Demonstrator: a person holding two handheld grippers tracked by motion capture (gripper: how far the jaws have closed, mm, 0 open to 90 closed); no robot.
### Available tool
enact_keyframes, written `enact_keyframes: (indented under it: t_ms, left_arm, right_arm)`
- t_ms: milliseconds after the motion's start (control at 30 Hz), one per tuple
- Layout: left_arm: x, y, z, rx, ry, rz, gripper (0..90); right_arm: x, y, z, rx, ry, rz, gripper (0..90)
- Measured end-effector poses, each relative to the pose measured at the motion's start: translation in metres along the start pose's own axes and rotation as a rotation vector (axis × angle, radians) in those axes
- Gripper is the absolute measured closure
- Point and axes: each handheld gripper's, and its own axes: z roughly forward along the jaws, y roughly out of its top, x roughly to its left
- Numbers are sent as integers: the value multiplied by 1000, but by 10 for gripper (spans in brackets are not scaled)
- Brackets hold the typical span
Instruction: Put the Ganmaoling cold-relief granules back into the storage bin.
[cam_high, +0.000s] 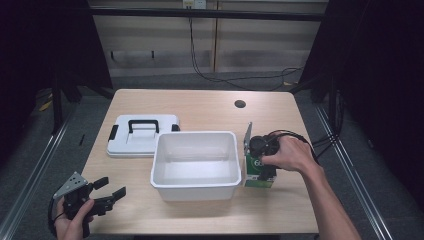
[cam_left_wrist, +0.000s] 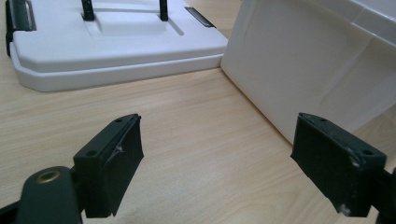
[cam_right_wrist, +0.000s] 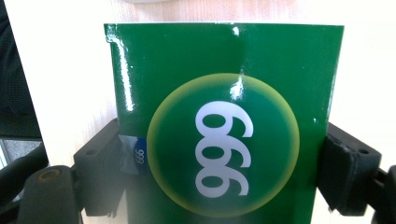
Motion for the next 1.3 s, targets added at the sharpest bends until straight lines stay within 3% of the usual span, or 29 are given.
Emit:
enact_keyframes:
  t_ms: [133, 400, 500, 1067, 1300]
  left_arm:
    - [0, 0, 0, -3, 5, -3, 160]
    - [0, 0, -1, -7, 7, -3, 160]
    - [1, 0, -2, -1, 9, -10, 160]
    - [-1, 0, 0, 5, 0, 3, 160]
    - [-1, 0, 0, 5, -3, 4, 160]
  right_arm:
    - [1, -3, -3, -14, -17, 0, 160]
    - [2, -6, -10, -11, -7, 16, 160]
    - [1, -6, -15, -15, -27, 3, 160]
    - [4, -9, -38, -5, -30, 19, 160]
    - [4, -7, -43, -11, -24, 1, 160]
